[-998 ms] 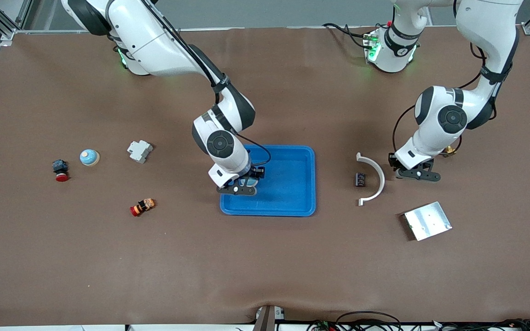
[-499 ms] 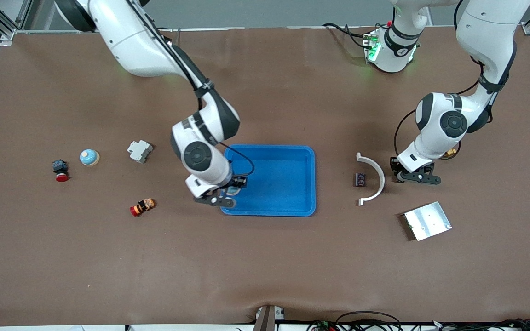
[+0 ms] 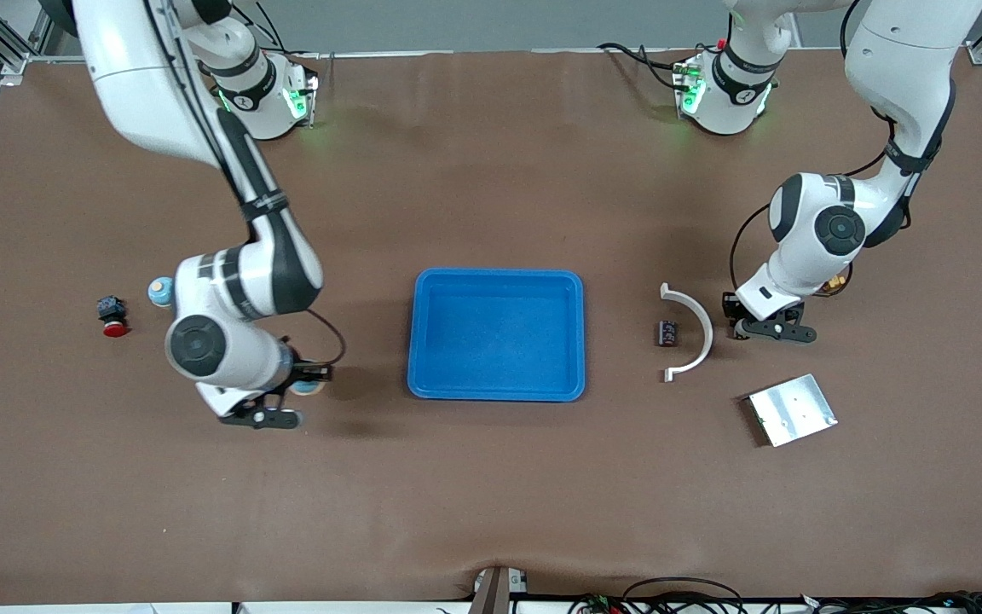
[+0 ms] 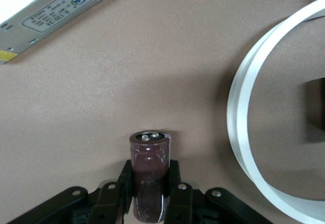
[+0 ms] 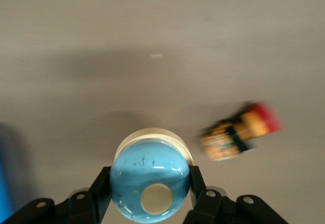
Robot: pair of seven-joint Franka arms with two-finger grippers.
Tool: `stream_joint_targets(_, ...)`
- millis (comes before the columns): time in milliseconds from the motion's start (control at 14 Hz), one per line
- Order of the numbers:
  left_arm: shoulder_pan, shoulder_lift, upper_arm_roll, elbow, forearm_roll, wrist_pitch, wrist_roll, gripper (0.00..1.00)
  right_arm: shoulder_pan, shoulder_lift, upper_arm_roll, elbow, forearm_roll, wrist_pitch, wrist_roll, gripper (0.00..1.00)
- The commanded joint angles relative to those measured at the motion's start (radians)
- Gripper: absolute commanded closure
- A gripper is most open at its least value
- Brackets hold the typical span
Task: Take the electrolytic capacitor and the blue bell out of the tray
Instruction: 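Carry the bell with the right gripper and set it beside the orange button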
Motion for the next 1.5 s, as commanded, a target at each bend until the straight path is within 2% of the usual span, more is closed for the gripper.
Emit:
stream_joint_targets(0, 0.023, 0.046, -0.006, 0.006, 0.01, 0.053, 0.016, 0.0, -0.026, -0.022, -0.075, -0.072, -0.01, 0.015, -0.239, 1.0)
stream_joint_targets(143, 0.022, 0.046, -0.006, 0.008, 0.008, 0.053, 0.012, 0.0, -0.054, -0.02, -0.111, -0.089, -0.01, 0.018, -0.359, 1.0)
stream_joint_targets(356, 0.02, 0.046, -0.006, 0.008, 0.008, 0.053, 0.001, 0.0, -0.106, -0.02, -0.125, -0.146, -0.009, 0.085, -0.485, 1.0)
stream_joint_targets(499, 0.02, 0.045, -0.006, 0.008, 0.007, 0.053, -0.005, 0.0, -0.111, -0.022, -0.134, -0.187, -0.004, 0.136, -0.507, 1.0)
stream_joint_targets(713, 0.018, 0.028, -0.008, 0.012, -0.003, 0.049, -0.03, 0.0, -0.115, -0.03, -0.148, -0.222, 0.005, 0.139, -0.563, 1.0)
stream_joint_targets(855, 0.018, 0.015, -0.009, 0.023, -0.003, 0.036, -0.042, 0.0, -0.117, -0.03, -0.152, -0.227, 0.058, 0.13, -0.573, 1.0)
stream_joint_targets(1211, 0.02, -0.018, -0.017, 0.072, -0.019, -0.075, -0.047, 0.0, -0.111, -0.025, -0.152, -0.235, 0.083, 0.135, -0.568, 0.98)
stream_joint_targets(1283, 0.015, -0.026, -0.017, 0.08, -0.036, -0.09, -0.056, 0.0, -0.111, -0.022, -0.152, -0.235, 0.083, 0.135, -0.568, 0.88)
stream_joint_targets(1354, 0.017, -0.034, -0.032, 0.095, -0.045, -0.113, -0.076, 0.0, -0.111, -0.02, -0.152, -0.235, 0.085, 0.135, -0.565, 0.68)
stream_joint_targets(1425, 0.018, -0.041, -0.046, 0.109, -0.05, -0.139, -0.106, 0.0, -0.111, -0.019, -0.152, -0.235, 0.086, 0.139, -0.564, 0.18)
